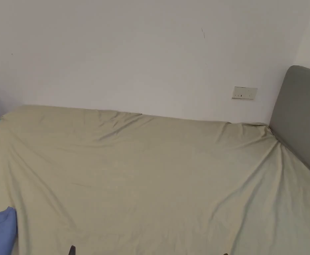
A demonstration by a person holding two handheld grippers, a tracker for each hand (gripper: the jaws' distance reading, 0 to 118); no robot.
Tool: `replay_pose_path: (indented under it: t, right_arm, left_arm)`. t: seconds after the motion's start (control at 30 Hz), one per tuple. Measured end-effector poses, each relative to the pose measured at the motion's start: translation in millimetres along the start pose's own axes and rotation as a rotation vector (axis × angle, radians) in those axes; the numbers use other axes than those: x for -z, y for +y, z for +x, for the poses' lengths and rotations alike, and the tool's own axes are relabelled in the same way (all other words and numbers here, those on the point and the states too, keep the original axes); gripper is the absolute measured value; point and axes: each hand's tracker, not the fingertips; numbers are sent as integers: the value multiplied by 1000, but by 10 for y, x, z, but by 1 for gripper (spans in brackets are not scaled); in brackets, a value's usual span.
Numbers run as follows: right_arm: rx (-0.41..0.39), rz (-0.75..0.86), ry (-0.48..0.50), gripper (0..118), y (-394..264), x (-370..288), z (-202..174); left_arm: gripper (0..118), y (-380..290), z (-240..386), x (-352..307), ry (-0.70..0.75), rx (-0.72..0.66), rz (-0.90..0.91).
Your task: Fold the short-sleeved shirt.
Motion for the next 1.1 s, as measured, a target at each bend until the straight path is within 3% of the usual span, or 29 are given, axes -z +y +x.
replay_pose_path:
  t: [0.27,0.9,0.93,0.97,1.0,1.03,1.07,1.1]
  right_arm:
    - [67,-14,-21,118,43,10,107]
    - [61,-44,-28,118,61,44,124]
    - [61,-46,-27,105,66,44,126]
    - [53,-50,-26,82,71,41,123]
    - [42,-55,-8,52,75,33,122]
    - [28,-57,24,14,82,19,123]
    - [21,-52,24,6,77,15,123]
    - [18,-54,17,4,77,17,114]
  left_arm:
    - [118,-5,-9,7,1,-5,-14]
    - [118,0,-18,34,-2,7,-34]
    - [118,2,-21,34,-3,4,-34]
    - [112,3,-26,36,-6,1,-36]
    - [94,6,-29,43,-12,-1,-42]
    - [47,16,-36,52,-21,-2,-56]
    - [8,30,-41,55,-24,-10,-64]
    - [2,40,-56,43,-40,-23,-61]
